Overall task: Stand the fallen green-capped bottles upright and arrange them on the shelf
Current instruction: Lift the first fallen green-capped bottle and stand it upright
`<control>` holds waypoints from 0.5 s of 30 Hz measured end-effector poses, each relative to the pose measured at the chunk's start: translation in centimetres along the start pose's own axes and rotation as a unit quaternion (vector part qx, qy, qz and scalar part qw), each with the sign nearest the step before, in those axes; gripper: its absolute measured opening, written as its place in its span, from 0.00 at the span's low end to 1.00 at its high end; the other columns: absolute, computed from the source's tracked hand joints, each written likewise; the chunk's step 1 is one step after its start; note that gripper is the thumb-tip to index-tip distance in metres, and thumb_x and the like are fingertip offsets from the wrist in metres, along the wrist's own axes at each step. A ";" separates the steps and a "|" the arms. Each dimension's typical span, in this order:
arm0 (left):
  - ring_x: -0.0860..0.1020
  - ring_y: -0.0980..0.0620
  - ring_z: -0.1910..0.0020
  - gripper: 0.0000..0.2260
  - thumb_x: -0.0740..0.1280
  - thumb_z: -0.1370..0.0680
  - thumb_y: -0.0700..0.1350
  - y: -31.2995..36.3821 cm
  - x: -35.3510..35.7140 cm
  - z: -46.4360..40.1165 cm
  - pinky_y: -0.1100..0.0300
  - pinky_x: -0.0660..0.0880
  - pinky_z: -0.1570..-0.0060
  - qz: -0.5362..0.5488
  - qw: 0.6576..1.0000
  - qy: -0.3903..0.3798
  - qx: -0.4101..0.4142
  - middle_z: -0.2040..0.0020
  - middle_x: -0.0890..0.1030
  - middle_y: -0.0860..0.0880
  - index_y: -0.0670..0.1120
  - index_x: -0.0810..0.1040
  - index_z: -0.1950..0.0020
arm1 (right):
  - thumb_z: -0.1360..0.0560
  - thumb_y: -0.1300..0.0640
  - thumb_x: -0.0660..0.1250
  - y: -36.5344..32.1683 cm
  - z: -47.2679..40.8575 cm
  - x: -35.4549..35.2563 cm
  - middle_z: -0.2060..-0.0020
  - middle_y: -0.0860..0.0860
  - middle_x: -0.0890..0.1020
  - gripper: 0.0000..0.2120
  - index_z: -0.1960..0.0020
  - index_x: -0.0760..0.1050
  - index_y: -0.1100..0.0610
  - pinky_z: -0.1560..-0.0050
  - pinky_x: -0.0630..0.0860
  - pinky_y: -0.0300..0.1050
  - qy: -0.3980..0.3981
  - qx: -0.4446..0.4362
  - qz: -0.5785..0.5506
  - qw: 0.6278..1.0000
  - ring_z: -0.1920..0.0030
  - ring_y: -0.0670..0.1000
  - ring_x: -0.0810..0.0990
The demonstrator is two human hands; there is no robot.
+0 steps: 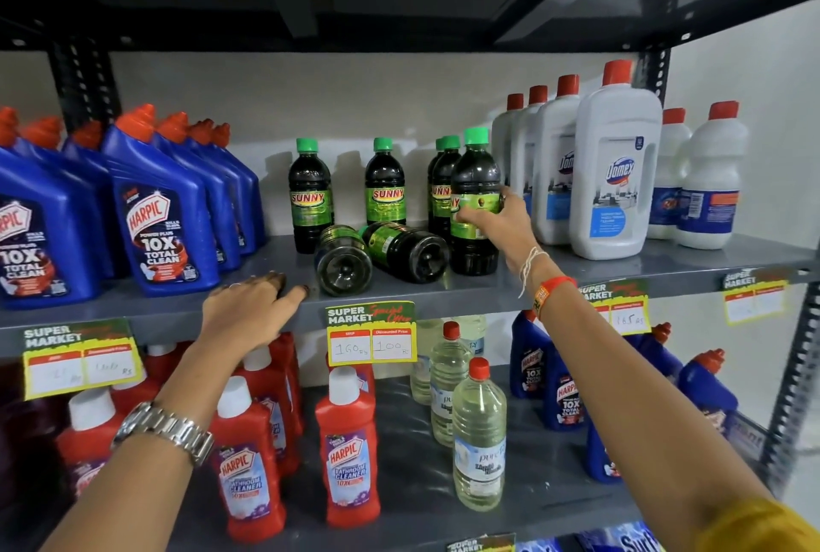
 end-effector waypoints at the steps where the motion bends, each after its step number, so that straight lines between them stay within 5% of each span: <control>1: 0.75 0.45 0.46 0.24 0.45 0.24 0.57 0.1 0.0 0.0 0.55 0.65 0.60 -0.007 1.000 0.003 0.004 0.40 0.77 0.45 0.50 0.71 0.37 | 0.38 0.57 0.76 0.1 0.0 0.0 0.48 0.55 0.81 0.32 0.37 0.69 0.58 0.45 0.78 0.53 -0.006 0.004 0.000 1.000 0.48 0.53 0.81; 9: 0.76 0.46 0.47 0.26 0.43 0.25 0.58 0.2 0.0 0.1 0.55 0.64 0.60 -0.015 1.000 0.011 0.003 0.40 0.77 0.46 0.51 0.70 0.36 | 0.45 0.45 0.81 -0.8 0.8 -0.3 0.38 0.59 0.69 0.48 0.35 0.60 0.62 0.37 0.68 0.49 0.089 -0.081 0.187 0.975 0.36 0.58 0.69; 13: 0.76 0.45 0.46 0.24 0.46 0.24 0.59 0.1 -0.3 0.1 0.55 0.65 0.59 0.011 1.000 0.022 -0.017 0.41 0.78 0.44 0.50 0.71 0.37 | 0.43 0.53 0.81 -0.2 -0.4 -1.1 0.51 0.50 0.75 0.43 0.37 0.61 0.59 0.50 0.73 0.39 0.035 -0.040 0.121 0.991 0.48 0.52 0.76; 15: 0.76 0.45 0.47 0.24 0.47 0.24 0.59 0.3 -0.4 0.2 0.55 0.65 0.58 0.018 0.999 0.028 -0.018 0.42 0.78 0.44 0.49 0.72 0.37 | 0.39 0.61 0.78 0.3 -1.0 -1.4 0.53 0.49 0.76 0.39 0.36 0.60 0.59 0.48 0.76 0.40 -0.017 -0.013 0.050 0.999 0.49 0.53 0.78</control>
Point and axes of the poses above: each hand's wrist, its own z-axis away from the middle knuckle, its own x-axis out of the palm, y = z × x, the point moved 6 cm from there along -z, towards the middle knuckle
